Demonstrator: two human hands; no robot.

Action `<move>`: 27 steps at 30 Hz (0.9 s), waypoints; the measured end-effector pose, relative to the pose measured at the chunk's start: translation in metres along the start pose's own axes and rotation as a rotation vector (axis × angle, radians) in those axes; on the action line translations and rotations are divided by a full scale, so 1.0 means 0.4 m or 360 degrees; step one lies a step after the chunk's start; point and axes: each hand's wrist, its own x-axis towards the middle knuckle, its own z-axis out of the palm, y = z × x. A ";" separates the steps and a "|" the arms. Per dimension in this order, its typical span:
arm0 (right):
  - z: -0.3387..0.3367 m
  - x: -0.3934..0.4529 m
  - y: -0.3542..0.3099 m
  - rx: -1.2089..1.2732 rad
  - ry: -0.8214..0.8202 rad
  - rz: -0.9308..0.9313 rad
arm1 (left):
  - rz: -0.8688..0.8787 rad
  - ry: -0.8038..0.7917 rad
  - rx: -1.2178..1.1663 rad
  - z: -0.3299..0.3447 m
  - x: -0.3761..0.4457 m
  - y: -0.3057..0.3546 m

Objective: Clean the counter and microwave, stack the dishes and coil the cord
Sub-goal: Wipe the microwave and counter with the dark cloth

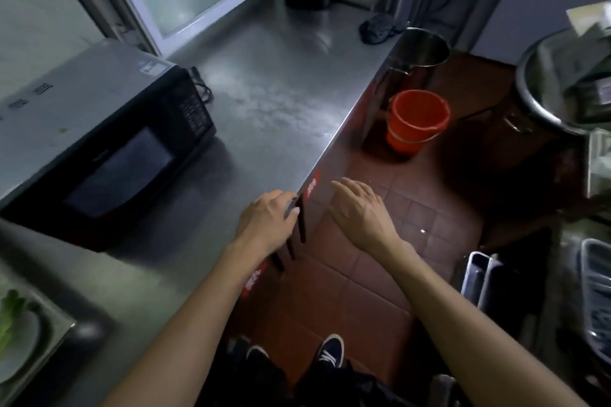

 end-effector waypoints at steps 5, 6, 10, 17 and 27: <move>-0.034 -0.014 0.096 -0.0007 0.0038 0.0158 | 0.0107 -0.0085 0.0020 0.034 0.072 0.095; -0.039 -0.017 0.113 -0.0011 0.0050 0.0177 | 0.0124 -0.0100 0.0022 0.044 0.090 0.112; -0.062 -0.021 0.185 -0.0036 0.0080 0.0266 | 0.0223 -0.0154 0.0008 0.077 0.168 0.183; -0.080 0.058 0.342 -0.0173 -0.0010 0.0469 | 0.0312 -0.0281 -0.0041 0.156 0.346 0.236; -0.167 0.295 0.493 -0.0288 -0.0048 0.0612 | 0.0450 -0.0379 -0.0121 0.207 0.692 0.305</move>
